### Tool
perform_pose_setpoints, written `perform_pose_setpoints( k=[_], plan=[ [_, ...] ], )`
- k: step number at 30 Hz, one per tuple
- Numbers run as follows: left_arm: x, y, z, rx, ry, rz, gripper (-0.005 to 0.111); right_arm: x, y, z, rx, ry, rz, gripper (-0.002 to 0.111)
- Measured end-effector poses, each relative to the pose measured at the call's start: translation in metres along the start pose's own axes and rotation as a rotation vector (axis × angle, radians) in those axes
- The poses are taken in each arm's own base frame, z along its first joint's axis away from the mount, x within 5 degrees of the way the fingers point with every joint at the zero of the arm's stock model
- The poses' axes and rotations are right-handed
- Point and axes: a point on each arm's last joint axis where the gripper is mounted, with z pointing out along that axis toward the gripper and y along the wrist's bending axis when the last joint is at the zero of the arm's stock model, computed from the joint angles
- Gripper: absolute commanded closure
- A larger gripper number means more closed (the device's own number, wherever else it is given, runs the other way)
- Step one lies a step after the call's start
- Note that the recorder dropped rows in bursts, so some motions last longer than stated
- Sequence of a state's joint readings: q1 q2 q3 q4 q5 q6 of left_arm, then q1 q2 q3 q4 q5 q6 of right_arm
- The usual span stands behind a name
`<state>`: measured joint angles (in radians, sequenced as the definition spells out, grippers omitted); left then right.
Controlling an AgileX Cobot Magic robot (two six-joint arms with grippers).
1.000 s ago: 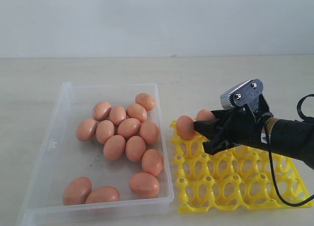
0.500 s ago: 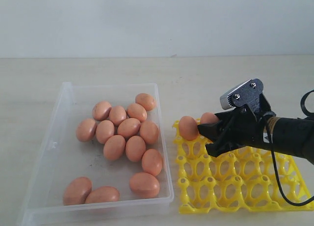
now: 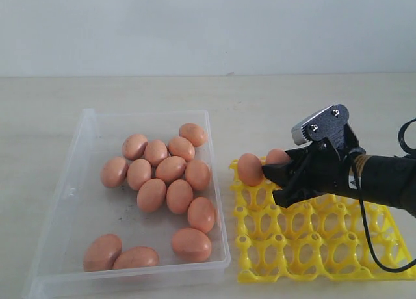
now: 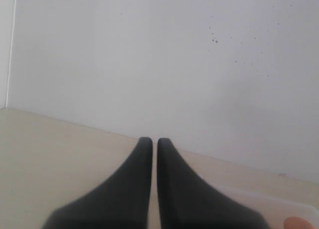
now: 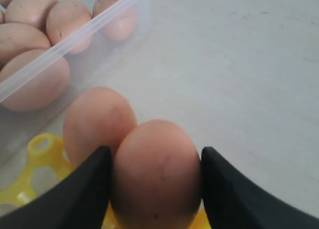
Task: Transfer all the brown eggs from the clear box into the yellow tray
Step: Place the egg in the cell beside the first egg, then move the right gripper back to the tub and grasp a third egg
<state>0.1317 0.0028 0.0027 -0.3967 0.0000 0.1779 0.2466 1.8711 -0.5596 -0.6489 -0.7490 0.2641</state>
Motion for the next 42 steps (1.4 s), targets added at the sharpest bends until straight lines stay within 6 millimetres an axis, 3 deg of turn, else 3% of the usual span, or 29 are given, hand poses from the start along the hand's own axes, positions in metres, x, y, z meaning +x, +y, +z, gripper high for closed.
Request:
perform_pose_setpoints(
  k=[9, 14, 16, 18, 19, 21, 25, 28, 32, 34, 37, 42],
  plan=[
    [0.000, 0.000, 0.000, 0.000, 0.000, 0.000, 0.103, -0.008, -0.004, -0.007, 0.054, -0.003, -0.030, 0.054],
    [0.000, 0.000, 0.000, 0.000, 0.000, 0.000, 0.103, -0.059, -0.003, -0.042, 0.125, -0.198, -0.028, 0.056],
    [0.000, 0.000, 0.000, 0.000, 0.000, 0.000, 0.103, -0.072, 0.006, -0.051, 0.043, -0.269, -0.026, 0.071],
    [0.000, 0.000, 0.000, 0.000, 0.000, 0.000, 0.103, -0.079, 0.018, -0.055, -0.086, -0.335, -0.026, 0.099],
    [0.000, 0.000, 0.000, 0.000, 0.000, 0.000, 0.103, -0.081, 0.027, -0.055, -0.157, -0.349, -0.028, 0.108],
    [0.000, 0.000, 0.000, 0.000, 0.000, 0.000, 0.103, -0.086, 0.046, -0.050, -0.269, -0.294, -0.047, 0.108],
    [0.000, 0.000, 0.000, 0.000, 0.000, 0.000, 0.103, -0.097, 0.077, -0.032, -0.306, -0.049, -0.151, 0.108],
    [0.000, 0.000, 0.000, 0.000, 0.000, 0.000, 0.103, -0.106, 0.100, -0.024, -0.272, 0.092, -0.225, 0.096],
    [0.000, 0.000, 0.000, 0.000, 0.000, 0.000, 0.103, -0.134, 0.114, -0.017, -0.246, 0.096, 0.019, 0.079],
    [0.000, 0.000, 0.000, 0.000, 0.000, 0.000, 0.103, -0.145, 0.118, -0.012, -0.280, 0.096, 0.137, 0.087],
    [0.000, 0.000, 0.000, 0.000, 0.000, 0.000, 0.103, -0.151, 0.125, 0.002, -0.348, 0.122, 0.212, 0.108],
    [0.000, 0.000, 0.000, 0.000, 0.000, 0.000, 0.103, -0.139, 0.129, 0.025, -0.391, 0.113, -0.147, 0.108]
  ],
)
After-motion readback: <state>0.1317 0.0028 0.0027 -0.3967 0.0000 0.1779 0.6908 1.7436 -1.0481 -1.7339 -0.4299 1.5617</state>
